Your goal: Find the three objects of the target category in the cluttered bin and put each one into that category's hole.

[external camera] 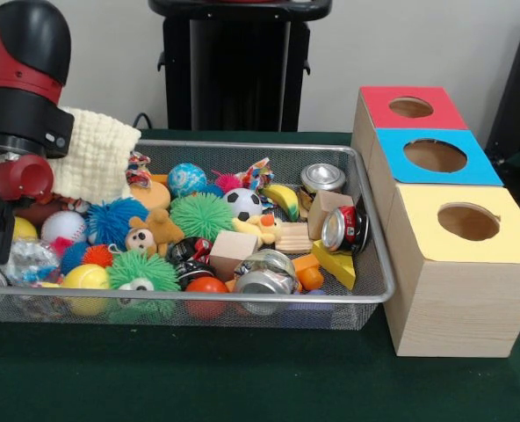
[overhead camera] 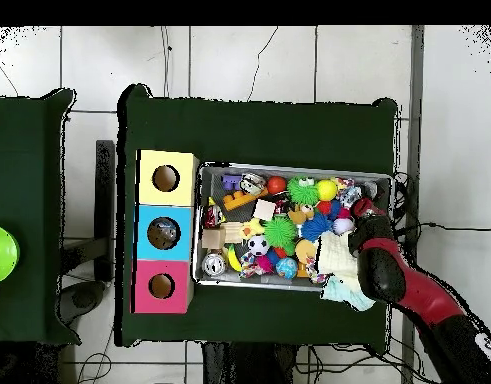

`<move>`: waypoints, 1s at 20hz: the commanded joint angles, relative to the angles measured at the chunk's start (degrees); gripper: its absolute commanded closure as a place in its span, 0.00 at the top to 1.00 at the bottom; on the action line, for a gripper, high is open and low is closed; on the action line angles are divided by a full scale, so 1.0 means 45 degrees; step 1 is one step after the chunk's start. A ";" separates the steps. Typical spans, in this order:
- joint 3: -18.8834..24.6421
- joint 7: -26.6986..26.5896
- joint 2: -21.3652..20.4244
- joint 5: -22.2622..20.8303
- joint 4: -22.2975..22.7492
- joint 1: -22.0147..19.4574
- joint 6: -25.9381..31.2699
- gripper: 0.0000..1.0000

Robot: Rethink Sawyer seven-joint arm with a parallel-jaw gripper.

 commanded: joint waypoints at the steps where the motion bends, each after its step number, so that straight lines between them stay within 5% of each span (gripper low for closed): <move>1: -0.0172 0.2290 -0.0172 0.0247 0.0624 0.0348 -0.0335 0.00; 11: 0.0472 0.2282 -0.0371 0.0081 0.0773 -0.0053 0.0522 0.00; 15: 0.0258 0.2414 -0.1320 0.0628 0.1428 0.0198 0.0796 0.00; 20: -0.0150 0.2132 -0.1212 0.0713 0.1199 0.0456 0.0792 0.00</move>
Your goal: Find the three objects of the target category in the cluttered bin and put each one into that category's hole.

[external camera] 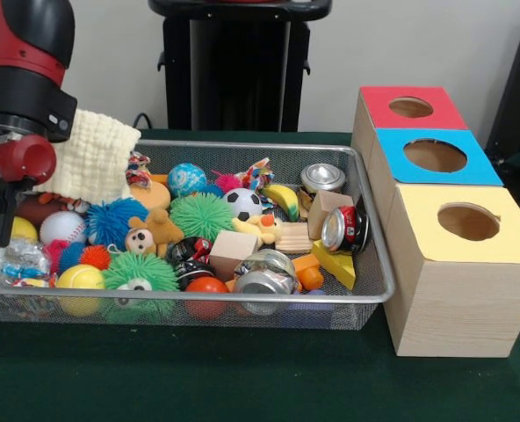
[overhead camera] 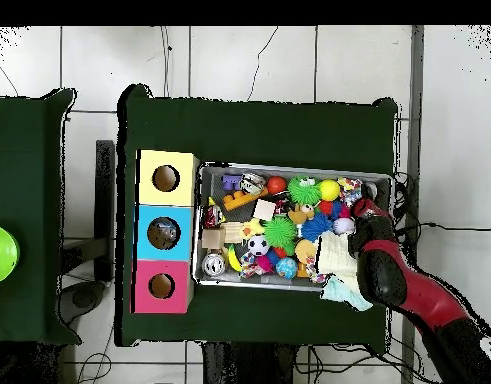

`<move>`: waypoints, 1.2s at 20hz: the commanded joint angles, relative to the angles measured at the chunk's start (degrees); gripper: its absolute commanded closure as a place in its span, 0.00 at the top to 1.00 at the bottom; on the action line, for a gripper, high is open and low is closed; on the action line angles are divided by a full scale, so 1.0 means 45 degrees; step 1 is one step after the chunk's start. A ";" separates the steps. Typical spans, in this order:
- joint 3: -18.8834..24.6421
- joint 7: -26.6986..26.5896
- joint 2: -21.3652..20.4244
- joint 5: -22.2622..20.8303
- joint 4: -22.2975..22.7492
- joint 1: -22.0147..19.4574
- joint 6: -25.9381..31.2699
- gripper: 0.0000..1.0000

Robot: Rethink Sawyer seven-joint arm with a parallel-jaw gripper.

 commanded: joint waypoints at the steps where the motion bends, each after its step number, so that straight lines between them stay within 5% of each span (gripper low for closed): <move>1: -0.0201 0.2091 -0.0434 0.0616 0.0524 0.0393 0.1095 1.00; 6: -0.0011 0.2109 -0.1276 0.1354 0.1069 0.0446 0.2599 1.00; 11: 0.0316 0.1983 -0.0956 0.1348 0.1040 0.0187 0.2800 1.00; 18: -0.0662 0.1786 -0.2074 0.4286 0.0943 0.1228 0.7977 1.00; 22: -0.1324 0.1928 -0.2694 0.5335 0.0784 0.1793 1.0298 1.00; 24: -0.1488 0.1940 -0.2470 0.5429 0.0543 0.1924 1.0502 1.00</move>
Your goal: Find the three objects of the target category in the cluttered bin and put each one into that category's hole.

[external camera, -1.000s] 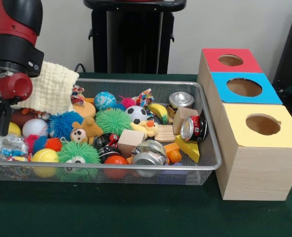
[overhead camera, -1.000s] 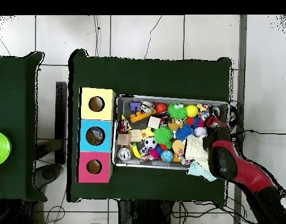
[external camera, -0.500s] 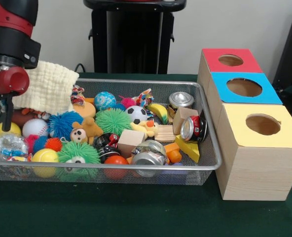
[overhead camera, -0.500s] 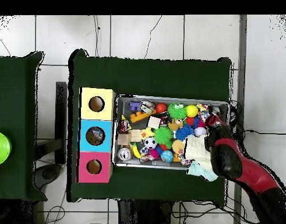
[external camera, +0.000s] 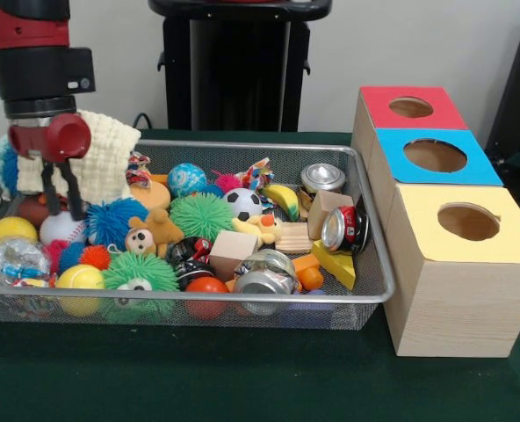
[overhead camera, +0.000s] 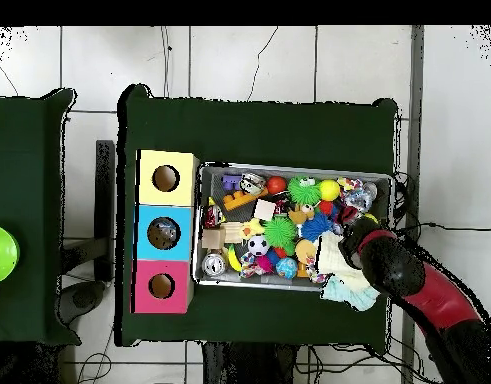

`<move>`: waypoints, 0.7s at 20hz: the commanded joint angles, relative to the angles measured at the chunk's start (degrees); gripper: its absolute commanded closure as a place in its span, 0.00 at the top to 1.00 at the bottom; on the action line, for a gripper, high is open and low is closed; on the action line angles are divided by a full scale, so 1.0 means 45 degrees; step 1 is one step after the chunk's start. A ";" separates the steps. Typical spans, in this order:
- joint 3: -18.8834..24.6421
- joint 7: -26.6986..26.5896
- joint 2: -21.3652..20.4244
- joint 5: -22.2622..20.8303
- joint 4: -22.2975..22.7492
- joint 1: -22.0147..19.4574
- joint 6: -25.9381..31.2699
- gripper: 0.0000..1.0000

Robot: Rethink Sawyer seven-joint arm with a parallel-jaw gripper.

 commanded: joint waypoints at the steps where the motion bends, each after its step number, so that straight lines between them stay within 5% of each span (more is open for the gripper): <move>1: -0.0936 0.1918 -0.0419 0.1446 -0.0205 0.0751 0.2971 1.00; 8: -0.0979 0.1925 0.0005 0.1537 -0.0446 0.0663 0.2344 1.00; 14: -0.1950 0.1990 -0.0126 0.1603 -0.1413 0.1479 0.2945 1.00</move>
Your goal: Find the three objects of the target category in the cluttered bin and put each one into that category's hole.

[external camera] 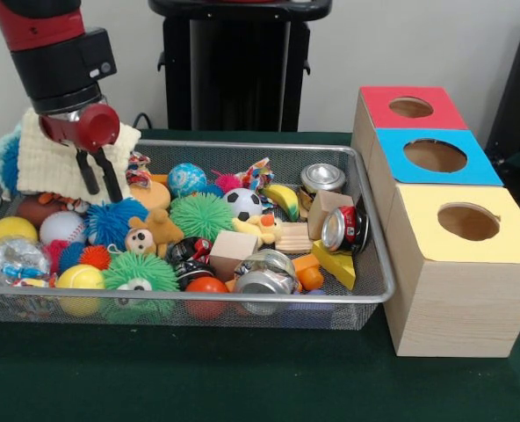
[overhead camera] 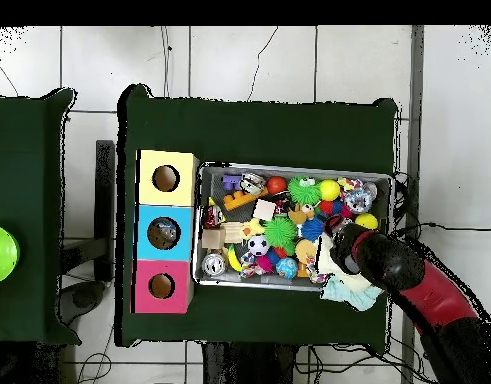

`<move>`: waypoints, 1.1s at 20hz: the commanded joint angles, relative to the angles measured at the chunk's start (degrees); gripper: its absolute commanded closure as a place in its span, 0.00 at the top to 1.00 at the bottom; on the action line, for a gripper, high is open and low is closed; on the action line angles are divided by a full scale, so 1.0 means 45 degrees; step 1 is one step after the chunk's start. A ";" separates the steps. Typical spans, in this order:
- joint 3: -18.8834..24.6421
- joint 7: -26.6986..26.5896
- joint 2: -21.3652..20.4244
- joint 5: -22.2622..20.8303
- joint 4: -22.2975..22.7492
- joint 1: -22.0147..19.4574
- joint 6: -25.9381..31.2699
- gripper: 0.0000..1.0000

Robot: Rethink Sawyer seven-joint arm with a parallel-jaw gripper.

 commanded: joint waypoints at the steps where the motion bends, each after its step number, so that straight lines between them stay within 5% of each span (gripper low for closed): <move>1: -0.1346 0.2025 0.0172 0.0629 -0.1524 0.0844 0.0735 1.00; 14: -0.4212 0.3736 -0.0644 0.2001 -0.1608 0.3304 0.0890 1.00; 22: -0.4420 0.3522 -0.1184 0.3266 -0.1181 0.3740 0.1065 1.00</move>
